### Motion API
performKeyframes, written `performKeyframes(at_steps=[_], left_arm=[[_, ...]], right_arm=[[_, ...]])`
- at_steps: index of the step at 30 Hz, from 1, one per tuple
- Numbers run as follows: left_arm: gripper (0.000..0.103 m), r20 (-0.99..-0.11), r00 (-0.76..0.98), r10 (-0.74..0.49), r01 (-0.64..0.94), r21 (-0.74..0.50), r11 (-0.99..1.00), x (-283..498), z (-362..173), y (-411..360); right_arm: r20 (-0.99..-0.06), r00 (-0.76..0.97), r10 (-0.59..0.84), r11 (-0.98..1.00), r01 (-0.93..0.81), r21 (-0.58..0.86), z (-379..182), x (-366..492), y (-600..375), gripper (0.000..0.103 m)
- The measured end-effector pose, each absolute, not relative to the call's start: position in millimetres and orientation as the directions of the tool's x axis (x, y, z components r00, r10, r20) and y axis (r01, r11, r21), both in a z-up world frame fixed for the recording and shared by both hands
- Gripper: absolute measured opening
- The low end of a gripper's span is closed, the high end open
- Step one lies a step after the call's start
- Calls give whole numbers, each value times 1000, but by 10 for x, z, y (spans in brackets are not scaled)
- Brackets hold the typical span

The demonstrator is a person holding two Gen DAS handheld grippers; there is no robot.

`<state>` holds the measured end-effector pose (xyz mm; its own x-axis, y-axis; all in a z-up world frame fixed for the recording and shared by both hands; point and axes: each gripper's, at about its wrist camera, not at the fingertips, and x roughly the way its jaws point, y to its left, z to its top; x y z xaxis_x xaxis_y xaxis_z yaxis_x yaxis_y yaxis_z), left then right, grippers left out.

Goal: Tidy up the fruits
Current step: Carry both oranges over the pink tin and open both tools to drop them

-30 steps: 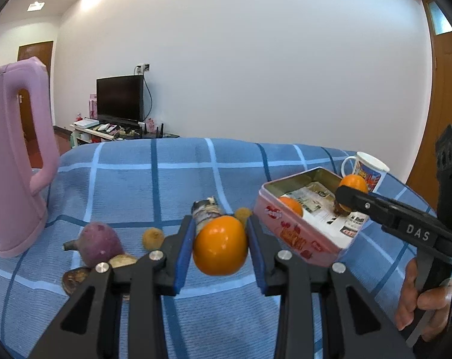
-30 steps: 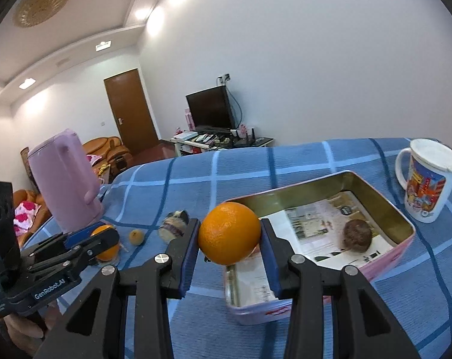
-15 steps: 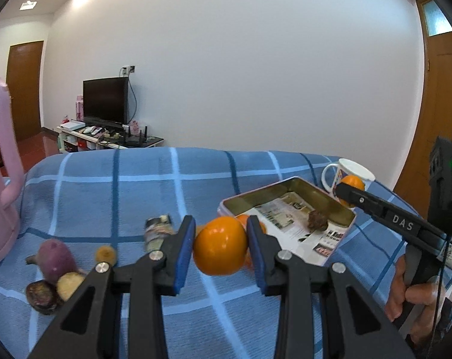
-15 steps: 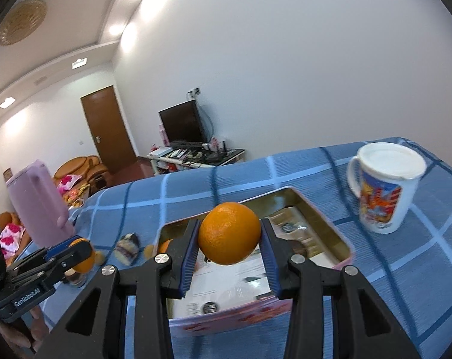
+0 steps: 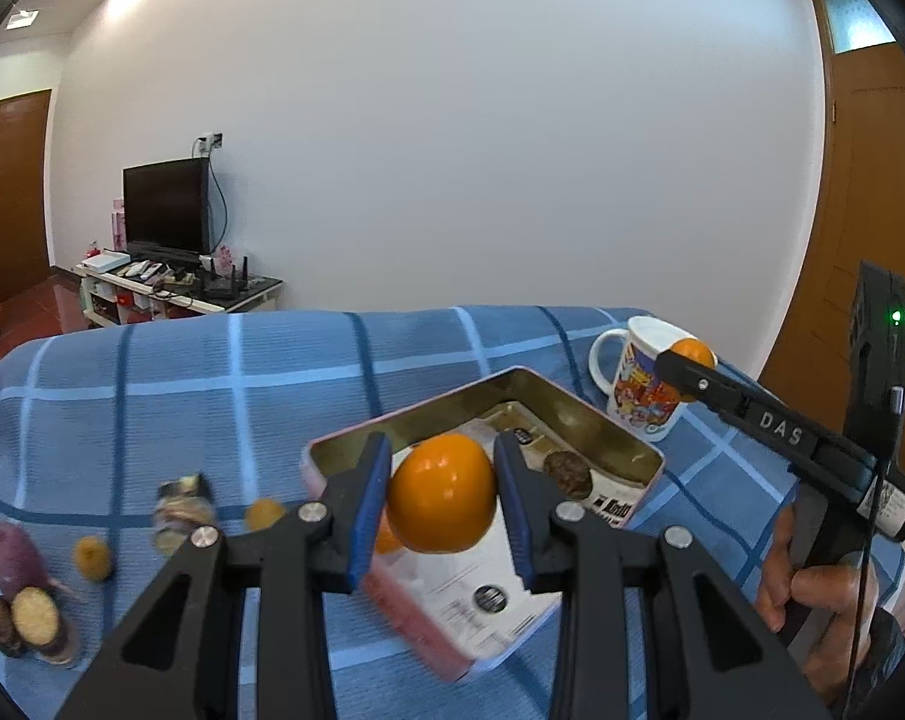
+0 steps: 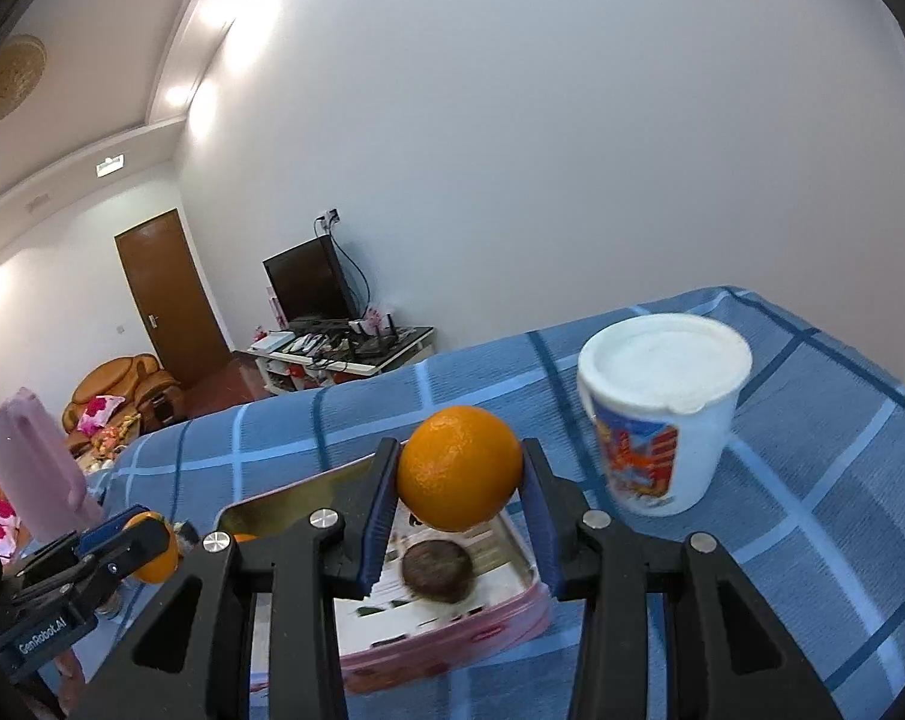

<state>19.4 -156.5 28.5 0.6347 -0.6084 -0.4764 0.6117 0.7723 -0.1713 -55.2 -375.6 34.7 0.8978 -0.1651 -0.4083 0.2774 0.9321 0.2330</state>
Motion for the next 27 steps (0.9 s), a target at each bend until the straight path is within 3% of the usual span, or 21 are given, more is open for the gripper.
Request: performKeyframes(at_steps=[17, 27], left_arm=[[37, -598, 624, -503, 555, -113, 824, 357, -49, -2214], [37, -634, 628, -450, 528, -78, 846, 405, -141, -2269]], right_arm=[[-579, 800, -155, 964, 251, 88, -15, 125, -3658, 41], [-583, 795, -168, 964, 257, 71, -27, 159, -3631, 42]])
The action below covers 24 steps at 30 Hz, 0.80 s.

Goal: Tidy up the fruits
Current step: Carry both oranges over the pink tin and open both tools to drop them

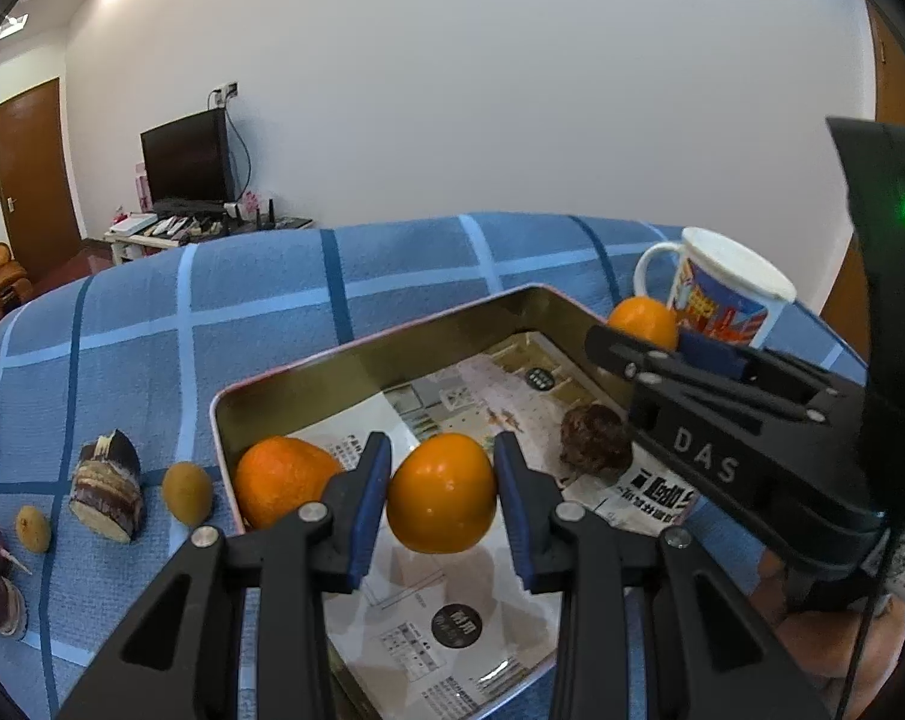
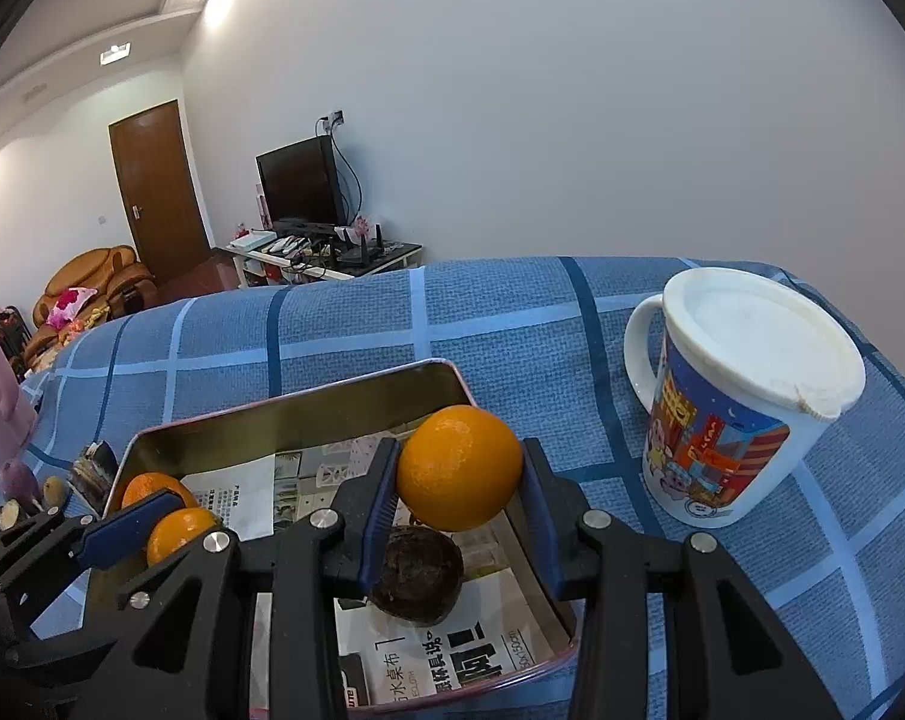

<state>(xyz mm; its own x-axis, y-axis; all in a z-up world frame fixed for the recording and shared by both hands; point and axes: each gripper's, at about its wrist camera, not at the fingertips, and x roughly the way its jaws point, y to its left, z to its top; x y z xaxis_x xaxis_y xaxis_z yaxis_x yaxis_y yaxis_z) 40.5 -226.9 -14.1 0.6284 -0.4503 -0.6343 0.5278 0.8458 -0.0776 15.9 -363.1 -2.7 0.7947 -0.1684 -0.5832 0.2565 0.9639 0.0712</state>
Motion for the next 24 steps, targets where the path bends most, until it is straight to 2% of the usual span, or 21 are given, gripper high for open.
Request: performKeyframes(at_steps=[10, 12, 14, 16, 19, 21, 22, 24], left_arm=[[37, -653, 632, -418, 503, -65, 862, 433, -173, -2278], [41, -647, 643, -411, 495, -59, 867, 425, -164, -2279], [56, -640, 651, -408, 493, -52, 868, 410, -154, -2277], [64, -627, 665, -406, 492, -41, 870, 377, -134, -2274], [86, -594, 710, -377, 474, 8, 880, 307, -80, -2265], [97, -566, 727, -390, 482, 15, 876, 264, -33, -2247], [103, -550, 733, -400, 487, 14, 873, 235, -4, -2233], [103, -521, 749, -410, 490, 19, 872, 184, 50, -2204]], right_arm=[[-569, 811, -133, 974, 212, 74, -8, 155, -3537, 42], [-555, 820, -136, 975, 211, 73, 11, 130, -3513, 42], [-543, 828, -140, 972, 220, 85, 23, 102, -3527, 43], [-536, 833, -139, 968, 228, 104, 27, 71, -3550, 44], [-521, 843, -137, 963, 236, 128, 41, 20, -3577, 48], [-499, 854, -146, 960, 244, 137, 66, -28, -3579, 62], [-487, 861, -149, 959, 246, 140, 81, -52, -3575, 66], [-457, 875, -162, 957, 252, 142, 126, -110, -3561, 73]])
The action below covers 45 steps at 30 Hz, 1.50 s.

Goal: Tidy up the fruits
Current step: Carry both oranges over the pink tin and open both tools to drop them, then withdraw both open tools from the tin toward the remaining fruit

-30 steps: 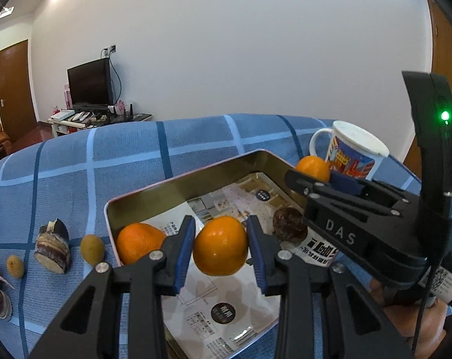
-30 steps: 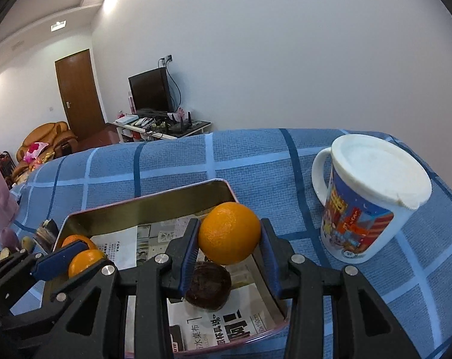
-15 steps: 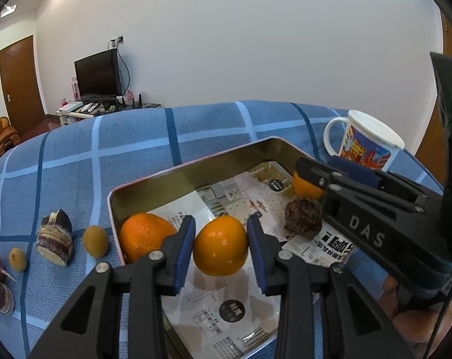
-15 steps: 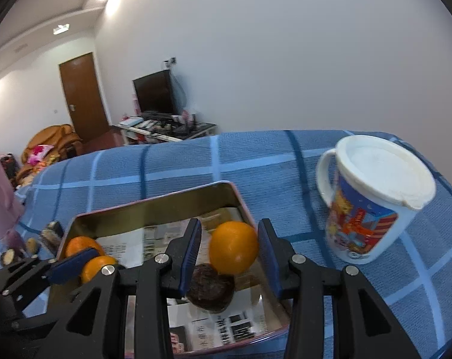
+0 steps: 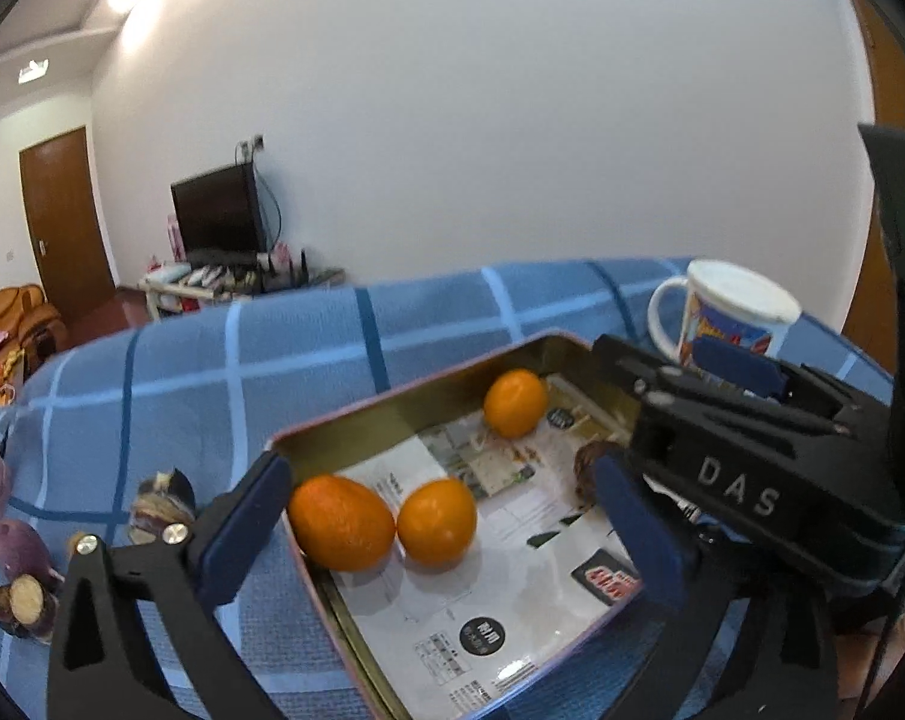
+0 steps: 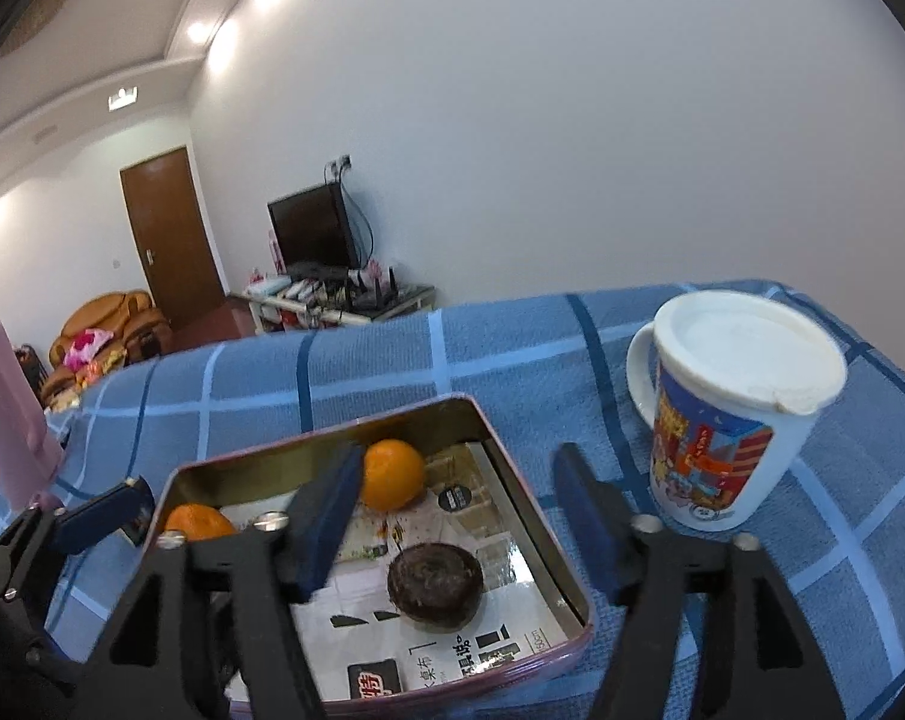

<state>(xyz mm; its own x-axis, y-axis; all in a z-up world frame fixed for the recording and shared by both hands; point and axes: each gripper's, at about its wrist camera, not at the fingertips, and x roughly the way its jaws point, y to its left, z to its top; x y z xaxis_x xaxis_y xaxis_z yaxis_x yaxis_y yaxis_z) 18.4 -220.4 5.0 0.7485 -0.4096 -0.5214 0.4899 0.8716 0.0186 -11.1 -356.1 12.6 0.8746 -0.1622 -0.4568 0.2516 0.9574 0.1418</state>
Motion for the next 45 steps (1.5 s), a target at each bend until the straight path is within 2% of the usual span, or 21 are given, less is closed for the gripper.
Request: performKeyframes(at_steps=[3, 15, 31, 45], left_arm=[[103, -495, 777, -389, 474, 51, 879, 134, 105, -2173], [103, -473, 840, -268, 355, 104, 929, 209, 123, -1821], [103, -485, 855, -184, 273, 120, 954, 262, 30, -1346], [103, -505, 844, -183, 262, 89, 961, 310, 4, -1084]], right_arm=[[-424, 883, -199, 953, 276, 127, 165, -180, -3547, 78], [-335, 892, -305, 932, 352, 88, 237, -440, -3492, 79], [-335, 871, -360, 907, 411, 95, 276, -596, -3339, 79], [-336, 873, -354, 914, 399, 74, 279, -675, -2978, 79]])
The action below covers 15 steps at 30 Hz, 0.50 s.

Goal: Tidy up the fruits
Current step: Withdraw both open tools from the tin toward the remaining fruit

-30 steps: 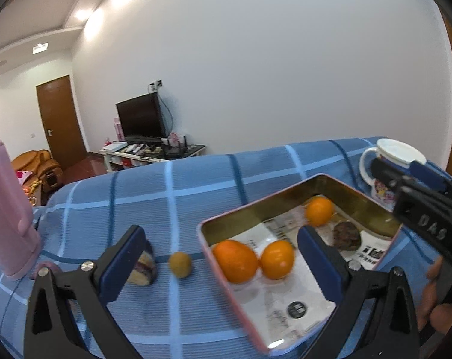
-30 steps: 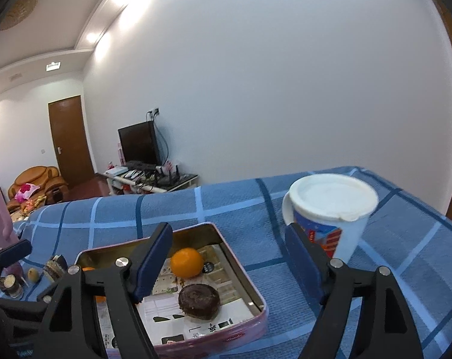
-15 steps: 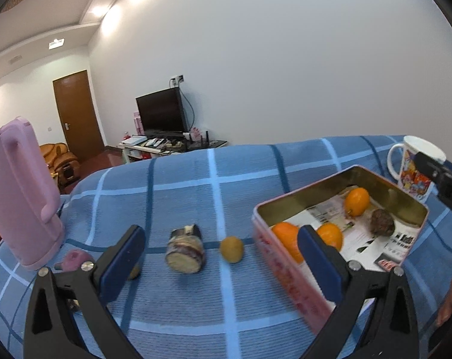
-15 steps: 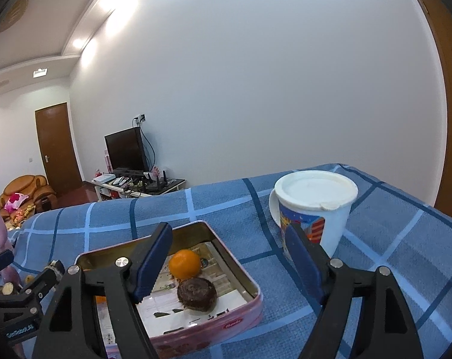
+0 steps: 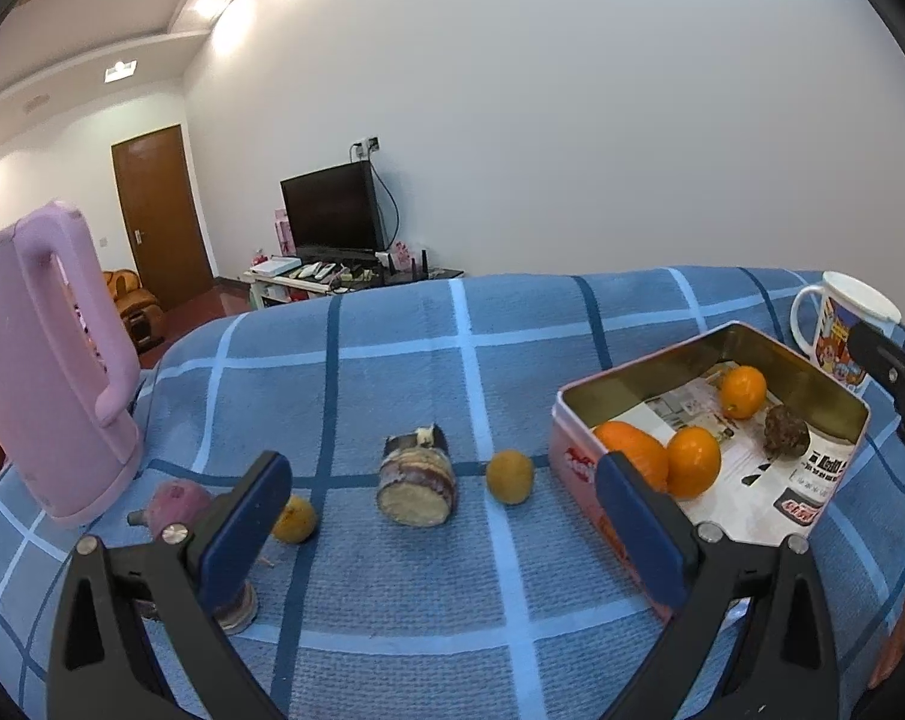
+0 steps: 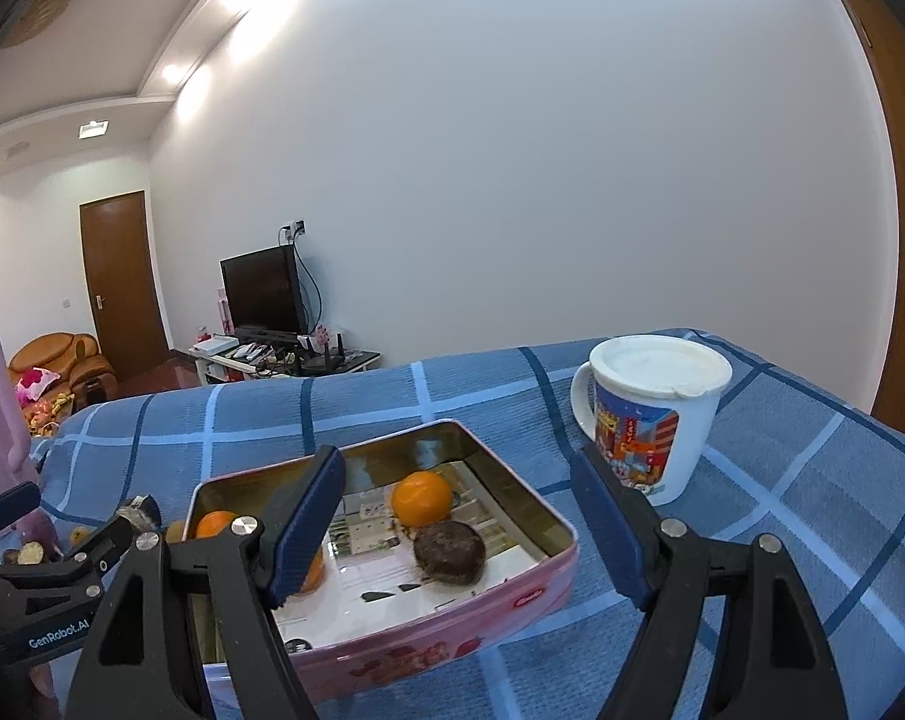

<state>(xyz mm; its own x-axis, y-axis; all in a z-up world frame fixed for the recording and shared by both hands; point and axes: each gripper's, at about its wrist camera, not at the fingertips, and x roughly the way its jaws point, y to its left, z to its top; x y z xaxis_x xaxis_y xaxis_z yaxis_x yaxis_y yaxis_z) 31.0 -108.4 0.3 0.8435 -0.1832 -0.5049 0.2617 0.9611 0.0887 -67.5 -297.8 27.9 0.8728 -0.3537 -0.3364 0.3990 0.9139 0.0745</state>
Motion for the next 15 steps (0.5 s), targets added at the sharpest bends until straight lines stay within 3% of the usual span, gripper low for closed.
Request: performKeyframes(at_steps=[15], left_arm=[[103, -525, 840, -135, 216, 95, 972, 426, -30, -666]], right_arm=[[-361, 893, -270, 947, 314, 67, 264, -610, -2472, 79]])
